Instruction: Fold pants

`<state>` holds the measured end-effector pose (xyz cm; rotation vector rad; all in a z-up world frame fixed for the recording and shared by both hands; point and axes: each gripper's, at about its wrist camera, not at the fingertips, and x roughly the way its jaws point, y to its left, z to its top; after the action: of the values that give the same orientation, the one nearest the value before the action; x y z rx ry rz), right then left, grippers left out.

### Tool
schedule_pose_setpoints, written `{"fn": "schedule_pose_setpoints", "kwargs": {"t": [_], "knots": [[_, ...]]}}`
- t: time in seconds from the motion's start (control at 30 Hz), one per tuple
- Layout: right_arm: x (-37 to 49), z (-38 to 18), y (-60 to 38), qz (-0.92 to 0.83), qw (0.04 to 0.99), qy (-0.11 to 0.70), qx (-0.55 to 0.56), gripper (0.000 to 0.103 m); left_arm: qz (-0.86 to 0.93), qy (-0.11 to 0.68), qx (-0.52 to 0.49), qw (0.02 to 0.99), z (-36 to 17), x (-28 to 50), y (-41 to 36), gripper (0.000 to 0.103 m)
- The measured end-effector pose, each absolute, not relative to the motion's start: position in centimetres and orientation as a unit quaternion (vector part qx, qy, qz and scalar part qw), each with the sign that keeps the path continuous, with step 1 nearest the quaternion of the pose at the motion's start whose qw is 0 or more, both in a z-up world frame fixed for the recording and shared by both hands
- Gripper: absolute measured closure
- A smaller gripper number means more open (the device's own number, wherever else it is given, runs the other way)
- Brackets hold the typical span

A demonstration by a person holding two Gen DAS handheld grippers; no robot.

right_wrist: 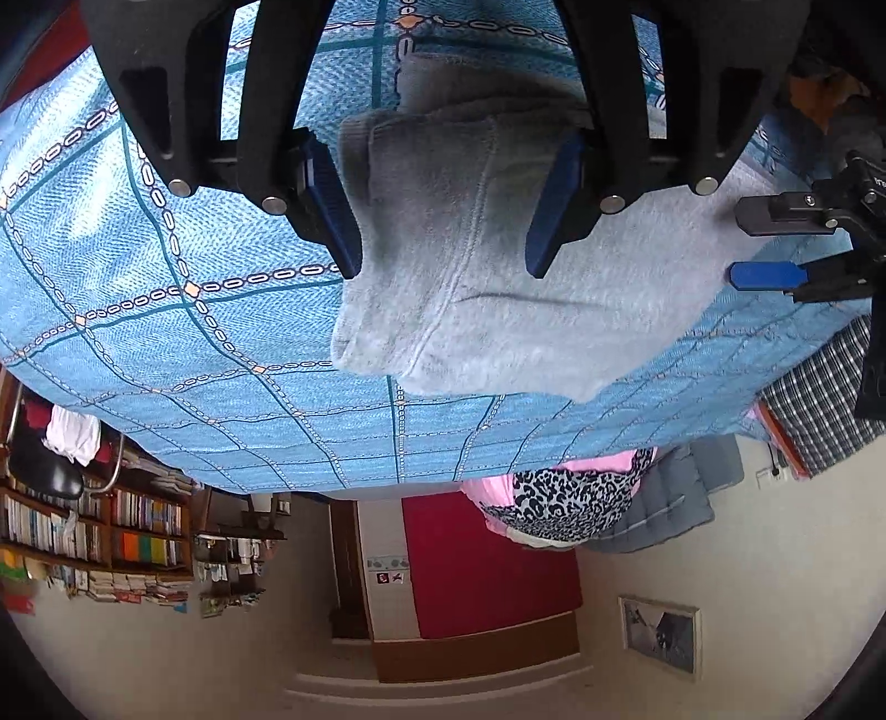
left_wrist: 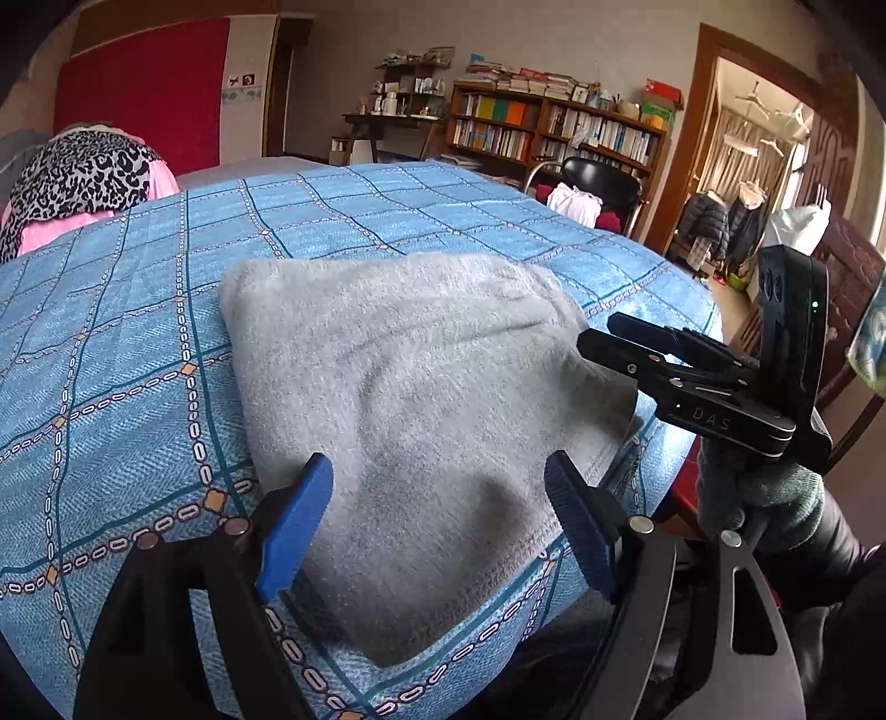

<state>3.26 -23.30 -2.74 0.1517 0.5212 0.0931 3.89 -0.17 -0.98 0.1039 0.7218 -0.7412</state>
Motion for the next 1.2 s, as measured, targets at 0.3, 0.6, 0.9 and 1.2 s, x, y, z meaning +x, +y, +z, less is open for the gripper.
{"fn": "schedule_pose_setpoints", "kwargs": {"t": [0.3,0.6,0.9,1.2], "knots": [[5.1,-3.4,-28.1,0.073,0.929,0.303,0.200,0.037,-0.313,0.360,-0.005,0.879,0.3,7.8,2.3,0.017],[7.6,-4.8,-28.9,0.109,0.899,0.343,0.249,0.035,-0.291,0.433,-0.082,0.849,-2.4,12.7,4.6,0.017],[9.1,-5.2,-29.0,0.142,0.880,0.363,0.272,0.034,-0.314,0.457,-0.114,0.825,-3.3,14.0,4.2,0.014],[10.6,-5.3,-28.3,0.179,0.862,0.387,0.275,0.032,-0.344,0.471,-0.116,0.804,-3.6,14.3,2.9,0.013]]}}
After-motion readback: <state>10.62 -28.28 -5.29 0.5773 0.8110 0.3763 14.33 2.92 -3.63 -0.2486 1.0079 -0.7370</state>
